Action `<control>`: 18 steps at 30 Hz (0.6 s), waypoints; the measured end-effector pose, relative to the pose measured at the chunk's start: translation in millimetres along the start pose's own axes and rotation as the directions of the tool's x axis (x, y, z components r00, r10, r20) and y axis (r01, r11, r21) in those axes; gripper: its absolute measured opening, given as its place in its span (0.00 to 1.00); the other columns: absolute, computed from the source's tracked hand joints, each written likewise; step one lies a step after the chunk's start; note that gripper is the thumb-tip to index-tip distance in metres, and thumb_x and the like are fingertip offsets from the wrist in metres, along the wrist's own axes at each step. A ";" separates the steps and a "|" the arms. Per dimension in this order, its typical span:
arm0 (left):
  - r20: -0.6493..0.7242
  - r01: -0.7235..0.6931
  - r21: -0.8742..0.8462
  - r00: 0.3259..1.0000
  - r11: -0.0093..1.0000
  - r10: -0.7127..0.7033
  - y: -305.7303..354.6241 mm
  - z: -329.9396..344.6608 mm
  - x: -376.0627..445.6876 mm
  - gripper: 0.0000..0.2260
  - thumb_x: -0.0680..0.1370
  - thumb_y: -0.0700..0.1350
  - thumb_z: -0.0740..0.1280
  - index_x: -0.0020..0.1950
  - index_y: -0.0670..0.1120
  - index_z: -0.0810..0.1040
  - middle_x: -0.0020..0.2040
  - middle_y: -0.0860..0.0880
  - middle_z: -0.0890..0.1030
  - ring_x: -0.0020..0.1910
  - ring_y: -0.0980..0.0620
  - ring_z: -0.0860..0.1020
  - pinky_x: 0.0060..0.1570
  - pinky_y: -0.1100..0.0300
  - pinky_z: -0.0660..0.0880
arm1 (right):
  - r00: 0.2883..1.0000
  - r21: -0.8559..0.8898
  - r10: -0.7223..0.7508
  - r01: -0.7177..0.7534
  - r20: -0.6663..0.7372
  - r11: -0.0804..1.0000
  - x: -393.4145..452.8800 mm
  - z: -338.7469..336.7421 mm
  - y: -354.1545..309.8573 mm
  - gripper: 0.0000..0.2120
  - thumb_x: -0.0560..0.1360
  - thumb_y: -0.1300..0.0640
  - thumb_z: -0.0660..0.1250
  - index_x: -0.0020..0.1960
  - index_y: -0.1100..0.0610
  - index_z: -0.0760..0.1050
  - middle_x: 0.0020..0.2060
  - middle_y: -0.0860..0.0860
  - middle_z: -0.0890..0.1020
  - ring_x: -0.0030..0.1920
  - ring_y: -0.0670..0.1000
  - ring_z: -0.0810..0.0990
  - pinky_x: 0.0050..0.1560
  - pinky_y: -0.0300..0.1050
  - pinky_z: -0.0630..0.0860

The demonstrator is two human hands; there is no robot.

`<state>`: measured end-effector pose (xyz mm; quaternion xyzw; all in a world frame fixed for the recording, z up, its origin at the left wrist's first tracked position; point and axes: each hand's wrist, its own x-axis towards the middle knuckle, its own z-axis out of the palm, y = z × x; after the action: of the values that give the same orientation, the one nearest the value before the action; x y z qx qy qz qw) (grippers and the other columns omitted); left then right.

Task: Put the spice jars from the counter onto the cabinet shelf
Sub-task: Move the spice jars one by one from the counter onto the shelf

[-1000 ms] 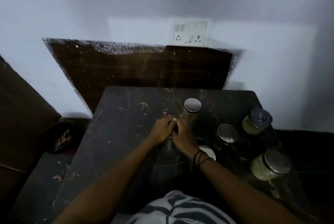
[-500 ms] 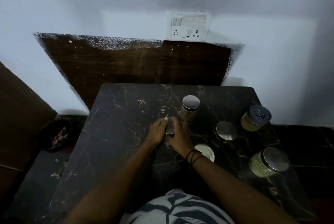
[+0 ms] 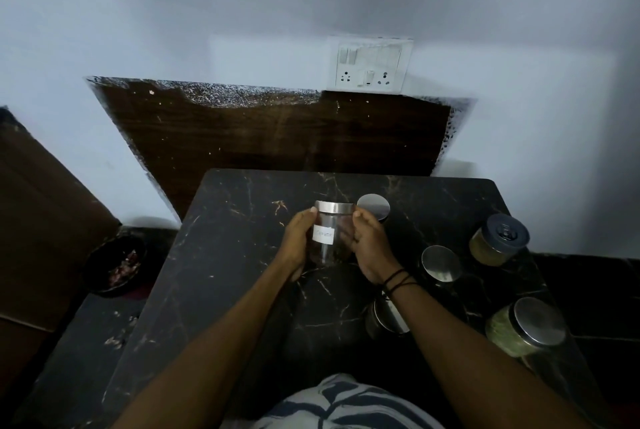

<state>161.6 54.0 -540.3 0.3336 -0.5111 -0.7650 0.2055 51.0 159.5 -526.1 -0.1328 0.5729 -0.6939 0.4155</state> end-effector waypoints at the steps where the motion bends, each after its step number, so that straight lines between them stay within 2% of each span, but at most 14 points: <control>1: 0.032 0.020 0.018 0.999 1.000 -0.021 0.5 1.6 -1.7 0.21 0.80 0.59 0.61 0.65 0.47 0.75 0.59 0.41 0.82 0.57 0.41 0.82 0.56 0.42 0.80 | 1.000 -0.024 0.030 -0.030 0.001 0.999 0.0 1.0 1.7 0.16 0.83 0.54 0.53 0.67 0.58 0.71 0.59 0.57 0.81 0.59 0.55 0.81 0.56 0.50 0.79; 4: 0.042 0.048 0.073 0.998 0.996 -0.051 -0.6 2.2 -7.4 0.21 0.78 0.60 0.62 0.65 0.49 0.76 0.59 0.42 0.82 0.57 0.43 0.82 0.51 0.47 0.80 | 0.997 -0.089 0.075 -0.074 0.000 0.993 -1.3 1.4 9.8 0.17 0.84 0.51 0.51 0.65 0.56 0.72 0.57 0.58 0.83 0.57 0.58 0.82 0.57 0.57 0.79; 6: 0.025 0.061 0.064 0.998 0.996 -0.063 -4.1 1.3 -10.2 0.21 0.78 0.60 0.63 0.64 0.48 0.76 0.59 0.42 0.82 0.57 0.41 0.82 0.52 0.46 0.80 | 0.997 -0.090 0.081 -0.082 -0.016 0.993 -4.8 0.9 15.0 0.16 0.83 0.52 0.52 0.65 0.56 0.71 0.57 0.59 0.82 0.57 0.59 0.82 0.57 0.58 0.79; 10: -0.006 0.068 0.041 0.998 0.997 -0.067 -9.3 1.0 -14.9 0.21 0.79 0.58 0.63 0.65 0.46 0.76 0.60 0.39 0.82 0.58 0.38 0.81 0.55 0.44 0.79 | 0.997 -0.047 0.073 -0.072 0.026 0.996 -16.2 -0.4 21.5 0.14 0.82 0.56 0.55 0.65 0.55 0.71 0.57 0.58 0.82 0.55 0.56 0.83 0.49 0.49 0.79; 13: -0.017 0.046 0.014 0.999 0.999 -0.046 0.8 4.3 -14.2 0.21 0.78 0.59 0.63 0.65 0.47 0.76 0.59 0.39 0.82 0.58 0.38 0.80 0.55 0.45 0.79 | 0.995 -0.062 0.036 -0.031 0.088 0.998 -17.8 -1.2 11.3 0.15 0.80 0.58 0.57 0.65 0.54 0.71 0.58 0.57 0.82 0.55 0.55 0.83 0.46 0.46 0.80; 16: -0.026 -0.011 -0.012 1.000 1.000 0.011 27.6 12.5 -10.7 0.22 0.78 0.59 0.64 0.65 0.46 0.77 0.59 0.39 0.82 0.59 0.38 0.81 0.59 0.41 0.78 | 0.991 -0.046 -0.039 0.045 0.130 0.998 -15.7 5.2 -13.8 0.17 0.79 0.60 0.58 0.67 0.54 0.70 0.58 0.56 0.82 0.56 0.54 0.83 0.49 0.46 0.81; 18: -0.030 -0.078 -0.011 0.996 0.997 0.078 53.4 19.1 -7.2 0.22 0.79 0.57 0.64 0.64 0.43 0.78 0.59 0.37 0.82 0.59 0.37 0.80 0.57 0.43 0.78 | 0.989 -0.013 -0.090 0.093 0.121 0.996 -11.4 13.1 -37.3 0.17 0.79 0.63 0.59 0.67 0.53 0.71 0.59 0.57 0.82 0.56 0.55 0.83 0.53 0.50 0.80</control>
<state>151.4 50.0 -484.2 0.3236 -0.5161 -0.7543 0.2449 50.9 158.8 -485.0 -0.2042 0.5465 -0.6978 0.4156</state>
